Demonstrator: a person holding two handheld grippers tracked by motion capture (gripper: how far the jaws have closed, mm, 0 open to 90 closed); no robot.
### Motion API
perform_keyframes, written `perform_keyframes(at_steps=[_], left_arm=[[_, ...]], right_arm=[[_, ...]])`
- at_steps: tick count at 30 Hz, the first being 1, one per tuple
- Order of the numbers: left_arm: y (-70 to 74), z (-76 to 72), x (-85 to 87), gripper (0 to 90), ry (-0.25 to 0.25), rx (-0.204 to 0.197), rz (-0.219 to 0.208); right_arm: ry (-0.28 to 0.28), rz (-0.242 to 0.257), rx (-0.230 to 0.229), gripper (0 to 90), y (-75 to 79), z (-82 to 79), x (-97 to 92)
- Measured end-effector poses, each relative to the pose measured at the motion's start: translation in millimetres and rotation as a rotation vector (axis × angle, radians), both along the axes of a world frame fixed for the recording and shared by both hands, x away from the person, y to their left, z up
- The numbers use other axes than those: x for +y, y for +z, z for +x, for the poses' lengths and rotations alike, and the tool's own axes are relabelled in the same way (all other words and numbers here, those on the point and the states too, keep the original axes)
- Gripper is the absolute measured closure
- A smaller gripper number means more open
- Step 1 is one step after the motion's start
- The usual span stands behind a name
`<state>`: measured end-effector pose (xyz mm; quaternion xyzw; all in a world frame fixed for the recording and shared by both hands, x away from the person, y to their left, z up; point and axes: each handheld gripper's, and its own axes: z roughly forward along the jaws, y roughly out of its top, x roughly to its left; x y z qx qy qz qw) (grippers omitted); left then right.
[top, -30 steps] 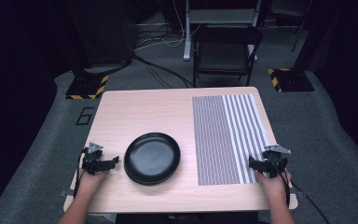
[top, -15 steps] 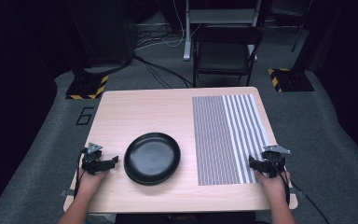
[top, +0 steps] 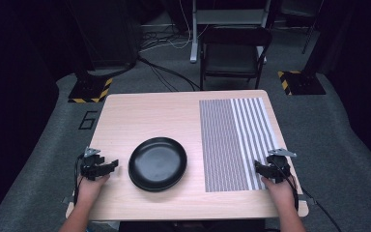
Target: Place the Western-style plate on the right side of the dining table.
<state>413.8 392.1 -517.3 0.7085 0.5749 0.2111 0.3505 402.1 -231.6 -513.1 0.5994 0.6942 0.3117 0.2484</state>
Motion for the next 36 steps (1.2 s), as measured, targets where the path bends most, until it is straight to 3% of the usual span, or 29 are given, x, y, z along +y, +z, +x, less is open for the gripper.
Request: perform_keyframes(at_steps=[14,24,28,36], left_arm=[[11.1,-5.3,-9.4,41.7,-0.044,-0.007,-0.021],[19.1,-10.1,-13.7,47.4,-0.039,0.025,-0.023],[23.1,-11.3,-15.1,49.4,-0.047,0.026,-0.046],[30.9,-15.4,-20.7,50.1,-0.075,0.01,-0.034]], right_arm=[[0.057,-0.008,-0.007,37.8,13.1,-5.4,23.0],[0.104,0.017,-0.027,39.4,22.6,-9.4,38.6],[0.124,0.031,-0.035,39.8,28.3,-12.0,45.9],[0.192,0.049,-0.047,41.3,40.0,-15.8,67.6]])
